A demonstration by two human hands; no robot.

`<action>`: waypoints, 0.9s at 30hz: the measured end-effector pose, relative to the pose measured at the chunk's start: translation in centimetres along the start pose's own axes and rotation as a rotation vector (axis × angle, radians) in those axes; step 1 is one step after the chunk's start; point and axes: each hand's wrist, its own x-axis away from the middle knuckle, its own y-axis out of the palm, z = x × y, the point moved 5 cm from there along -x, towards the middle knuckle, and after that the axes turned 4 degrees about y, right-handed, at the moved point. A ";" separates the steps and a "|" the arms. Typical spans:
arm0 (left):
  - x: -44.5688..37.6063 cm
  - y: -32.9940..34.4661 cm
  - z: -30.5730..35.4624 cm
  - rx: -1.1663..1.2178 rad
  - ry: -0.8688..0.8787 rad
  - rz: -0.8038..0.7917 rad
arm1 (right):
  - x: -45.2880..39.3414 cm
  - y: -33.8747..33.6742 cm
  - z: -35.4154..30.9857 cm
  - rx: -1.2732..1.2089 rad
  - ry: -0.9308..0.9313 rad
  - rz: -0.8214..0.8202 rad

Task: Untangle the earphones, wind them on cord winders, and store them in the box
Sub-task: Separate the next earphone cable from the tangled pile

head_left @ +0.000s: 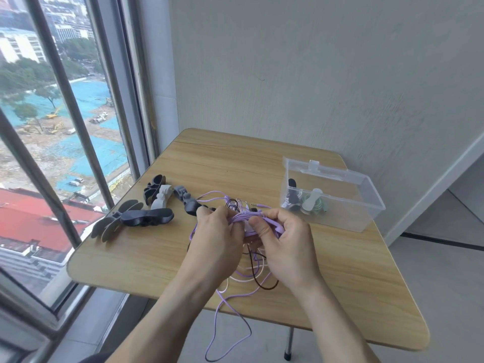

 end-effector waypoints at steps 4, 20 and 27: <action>0.3 -0.3 0.2 0.057 -0.051 0.033 | 0.0 0.4 0.6 -0.065 0.066 -0.044; 0.8 0.2 1.0 0.257 -0.130 0.099 | 1.6 1.2 -1.3 0.463 -0.384 0.291; 0.8 -0.4 0.8 0.302 -0.182 0.047 | 0.9 0.9 -0.7 0.158 -0.154 0.143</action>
